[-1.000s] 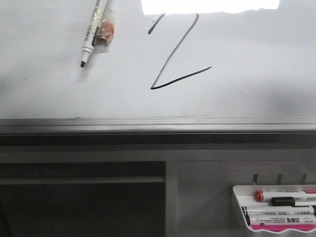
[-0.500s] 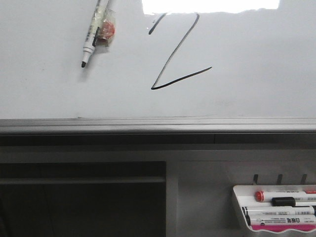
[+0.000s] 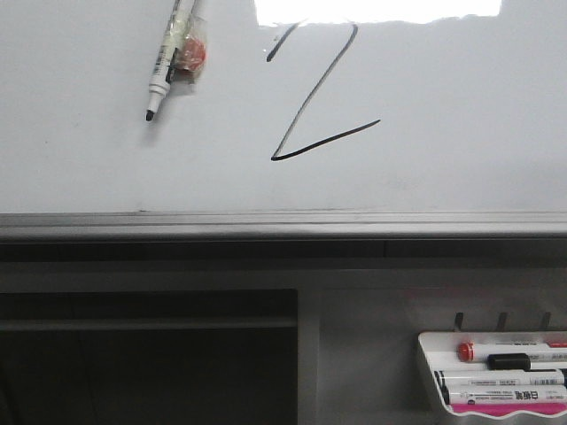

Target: Write number 2 on whiteboard

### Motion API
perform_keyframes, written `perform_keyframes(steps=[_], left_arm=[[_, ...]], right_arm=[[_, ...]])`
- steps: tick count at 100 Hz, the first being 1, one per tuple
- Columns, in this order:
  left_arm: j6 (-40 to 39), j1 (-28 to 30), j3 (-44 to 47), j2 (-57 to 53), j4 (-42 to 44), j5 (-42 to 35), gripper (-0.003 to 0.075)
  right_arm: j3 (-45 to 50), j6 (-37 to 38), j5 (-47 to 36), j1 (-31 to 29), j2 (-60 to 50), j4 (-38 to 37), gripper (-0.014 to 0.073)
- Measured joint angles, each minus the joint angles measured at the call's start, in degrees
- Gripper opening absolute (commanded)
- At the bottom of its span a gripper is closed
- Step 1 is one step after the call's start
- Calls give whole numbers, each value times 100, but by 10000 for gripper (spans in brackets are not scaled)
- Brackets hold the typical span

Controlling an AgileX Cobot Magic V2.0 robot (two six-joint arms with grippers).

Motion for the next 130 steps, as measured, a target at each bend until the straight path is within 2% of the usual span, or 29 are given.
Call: perform_keyframes(steps=[109,114,120,130], left_arm=[[-5,0,98,-5,44,-88,-20],[-103,40,138,-5,414,-76,-20],[-577,170,195,7,1397,29,-20],[-2218,707,328,92,3108,219,-20]], right_arm=[[0,-18,-161,0,0,53,-66],[0,-18,-161,0,0,53,-66],[0,-18,-161,0,0,53,-66],[0,-18,-161,0,0,53,-66]])
